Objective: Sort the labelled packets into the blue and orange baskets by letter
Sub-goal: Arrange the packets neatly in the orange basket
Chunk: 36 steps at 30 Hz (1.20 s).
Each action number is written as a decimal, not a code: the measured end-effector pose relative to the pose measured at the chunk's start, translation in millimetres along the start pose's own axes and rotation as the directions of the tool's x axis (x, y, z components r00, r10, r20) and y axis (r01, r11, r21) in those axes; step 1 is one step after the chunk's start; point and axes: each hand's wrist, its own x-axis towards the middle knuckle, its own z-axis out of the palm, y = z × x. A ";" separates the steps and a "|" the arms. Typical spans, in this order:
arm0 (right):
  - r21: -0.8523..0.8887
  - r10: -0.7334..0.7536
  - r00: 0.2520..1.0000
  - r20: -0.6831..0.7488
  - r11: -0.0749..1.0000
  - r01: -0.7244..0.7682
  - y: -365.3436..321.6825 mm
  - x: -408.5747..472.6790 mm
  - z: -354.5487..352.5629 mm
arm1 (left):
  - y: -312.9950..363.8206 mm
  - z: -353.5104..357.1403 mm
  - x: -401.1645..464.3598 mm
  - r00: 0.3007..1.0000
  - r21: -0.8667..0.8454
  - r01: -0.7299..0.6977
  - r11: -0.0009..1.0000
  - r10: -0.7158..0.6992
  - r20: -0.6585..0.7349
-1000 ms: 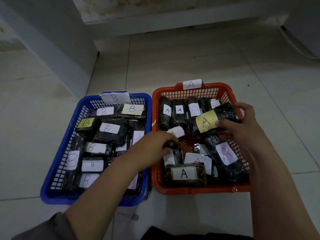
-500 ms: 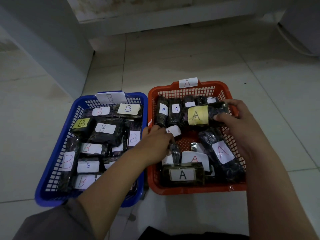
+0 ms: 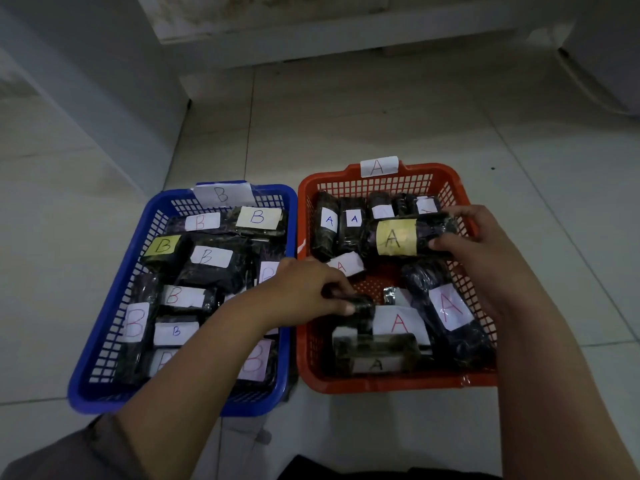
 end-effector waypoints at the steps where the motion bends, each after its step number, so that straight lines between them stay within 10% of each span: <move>1: -0.005 -0.001 1.000 0.009 1.000 0.001 0.1 0.6 0.5 | 1.2 -0.7 -2.9 1.000 -0.099 -0.009 0.995 0.009 -0.001; 4: -0.022 -0.006 0.998 0.055 1.000 0.007 -1.5 0.5 2.9 | 3.2 3.9 -5.9 0.998 -0.257 -0.011 0.966 -0.004 -0.057; 15: -0.059 0.025 1.000 0.011 0.998 -0.024 1.5 0.7 -0.8 | -8.9 -9.5 33.6 0.998 0.259 0.049 0.965 -0.038 -0.048; 21: -0.080 0.022 1.000 0.003 0.997 -0.022 2.2 4.4 -5.2 | -1.6 5.0 43.6 0.958 0.429 0.155 0.890 -0.030 -0.284; 36: -0.087 0.001 1.000 -0.014 0.996 -0.003 5.2 7.5 -7.6 | -8.8 6.3 33.0 0.994 0.220 0.109 0.969 -0.106 -0.028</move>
